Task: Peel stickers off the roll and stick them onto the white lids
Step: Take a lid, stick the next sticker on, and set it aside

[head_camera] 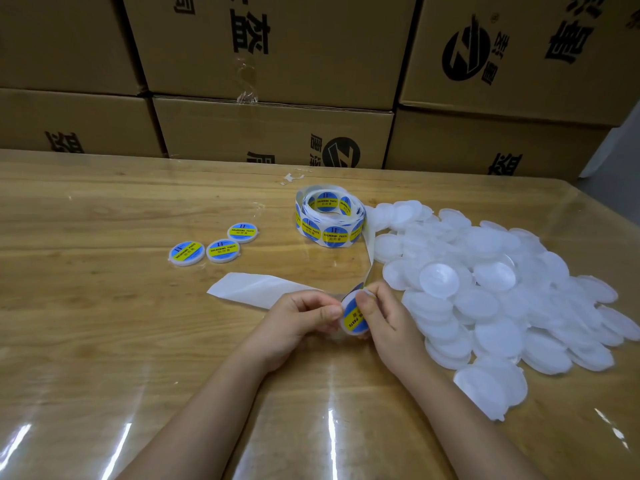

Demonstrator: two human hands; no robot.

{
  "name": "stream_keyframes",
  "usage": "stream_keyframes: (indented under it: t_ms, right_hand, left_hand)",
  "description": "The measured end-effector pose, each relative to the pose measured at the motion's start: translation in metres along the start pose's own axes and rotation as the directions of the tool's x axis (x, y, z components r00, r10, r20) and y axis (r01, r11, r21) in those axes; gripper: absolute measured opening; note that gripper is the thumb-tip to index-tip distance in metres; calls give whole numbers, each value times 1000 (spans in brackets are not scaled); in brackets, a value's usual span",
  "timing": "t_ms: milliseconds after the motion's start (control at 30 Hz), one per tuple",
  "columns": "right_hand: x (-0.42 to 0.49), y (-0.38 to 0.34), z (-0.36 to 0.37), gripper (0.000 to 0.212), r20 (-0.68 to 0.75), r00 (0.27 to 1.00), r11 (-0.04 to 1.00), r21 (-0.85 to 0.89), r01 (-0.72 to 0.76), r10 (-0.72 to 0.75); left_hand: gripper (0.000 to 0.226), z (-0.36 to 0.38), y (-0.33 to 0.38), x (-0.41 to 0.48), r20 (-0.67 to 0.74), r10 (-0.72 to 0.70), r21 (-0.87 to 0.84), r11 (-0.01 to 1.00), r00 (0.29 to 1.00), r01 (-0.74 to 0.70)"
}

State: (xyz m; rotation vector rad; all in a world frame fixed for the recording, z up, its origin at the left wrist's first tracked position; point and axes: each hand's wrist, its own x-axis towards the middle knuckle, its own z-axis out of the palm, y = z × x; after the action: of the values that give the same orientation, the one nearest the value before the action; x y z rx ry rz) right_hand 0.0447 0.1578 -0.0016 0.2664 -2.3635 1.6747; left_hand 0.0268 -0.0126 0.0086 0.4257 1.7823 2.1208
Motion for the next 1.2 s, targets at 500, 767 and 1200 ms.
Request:
stream_keyframes:
  t_ms: [500,767,1200]
  right_hand:
    - [1,3,4,17,71,997,995,91,-32,25]
    - [2,1,4,22,80,996,989,139,-59,48]
    - [-2,-7,0,31,91,996,983,181,-33,17]
  left_hand:
    - [41,4,-5,6,-147,132,-37,990,980,-138]
    - [46,6,-8,6,-120,143,116,985,982,-129]
    - [31,4,-8,4,-88,94,40,995,992,-91]
